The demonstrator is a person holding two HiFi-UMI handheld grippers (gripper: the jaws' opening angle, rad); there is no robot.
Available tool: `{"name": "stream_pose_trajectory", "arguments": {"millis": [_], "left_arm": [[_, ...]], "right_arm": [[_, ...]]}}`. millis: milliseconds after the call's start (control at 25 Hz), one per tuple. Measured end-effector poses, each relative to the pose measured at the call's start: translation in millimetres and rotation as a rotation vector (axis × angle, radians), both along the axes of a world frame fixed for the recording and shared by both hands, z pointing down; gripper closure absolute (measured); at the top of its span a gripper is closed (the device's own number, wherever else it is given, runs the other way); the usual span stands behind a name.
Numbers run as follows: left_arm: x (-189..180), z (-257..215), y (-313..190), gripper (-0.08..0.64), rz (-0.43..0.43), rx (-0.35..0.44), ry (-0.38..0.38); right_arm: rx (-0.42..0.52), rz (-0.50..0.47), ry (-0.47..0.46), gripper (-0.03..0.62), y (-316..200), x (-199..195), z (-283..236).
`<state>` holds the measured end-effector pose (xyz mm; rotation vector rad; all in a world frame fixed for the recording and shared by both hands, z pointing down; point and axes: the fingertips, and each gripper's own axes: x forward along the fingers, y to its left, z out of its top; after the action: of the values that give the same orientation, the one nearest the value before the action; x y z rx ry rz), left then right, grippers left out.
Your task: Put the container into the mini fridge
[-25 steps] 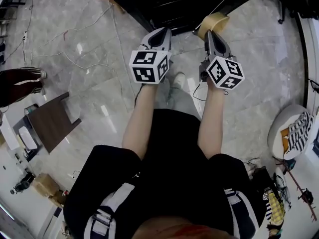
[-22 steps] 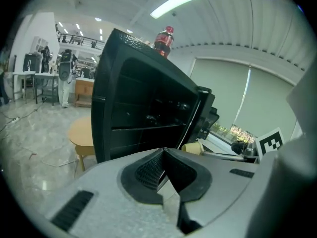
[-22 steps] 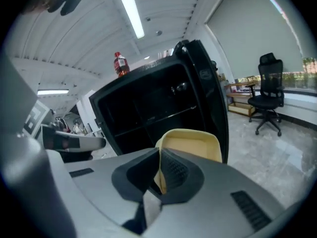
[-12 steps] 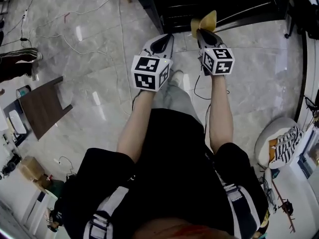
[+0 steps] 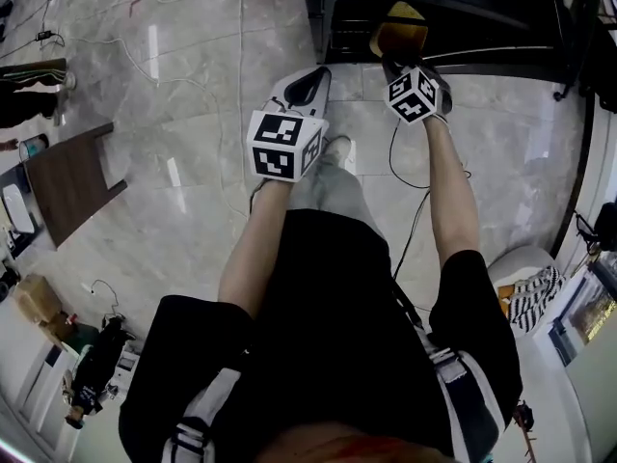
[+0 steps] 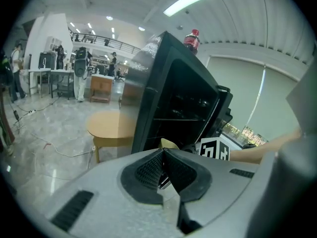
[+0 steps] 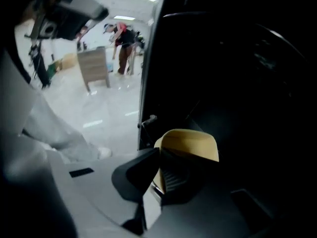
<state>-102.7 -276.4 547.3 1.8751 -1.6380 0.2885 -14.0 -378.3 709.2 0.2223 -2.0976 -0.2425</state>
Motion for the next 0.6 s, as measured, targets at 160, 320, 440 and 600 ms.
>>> {"name": "stream_pose_trajectory", "arguments": {"millis": [160, 320, 440, 600], "left_arm": [[-15.0, 5.3, 5.2, 0.554, -0.029, -0.02, -0.002], [-26.1, 7.2, 9.7, 0.554, -0.051, -0.03, -0.006], [-32.9, 10.3, 12.3, 0.554, -0.063, -0.037, -0.009], [-36.4, 12.2, 15.0, 0.554, -0.066, -0.048, -0.01]], "right_arm": [[0.147, -0.271, 0.214, 0.575, -4.8, -1.5, 27.7], [0.191, -0.387, 0.29, 0.575, -10.0, -5.2, 45.9], [0.204, -0.427, 0.323, 0.575, -13.4, -6.2, 58.9], [0.219, -0.373, 0.313, 0.575, -23.3, -6.6, 64.5]]}}
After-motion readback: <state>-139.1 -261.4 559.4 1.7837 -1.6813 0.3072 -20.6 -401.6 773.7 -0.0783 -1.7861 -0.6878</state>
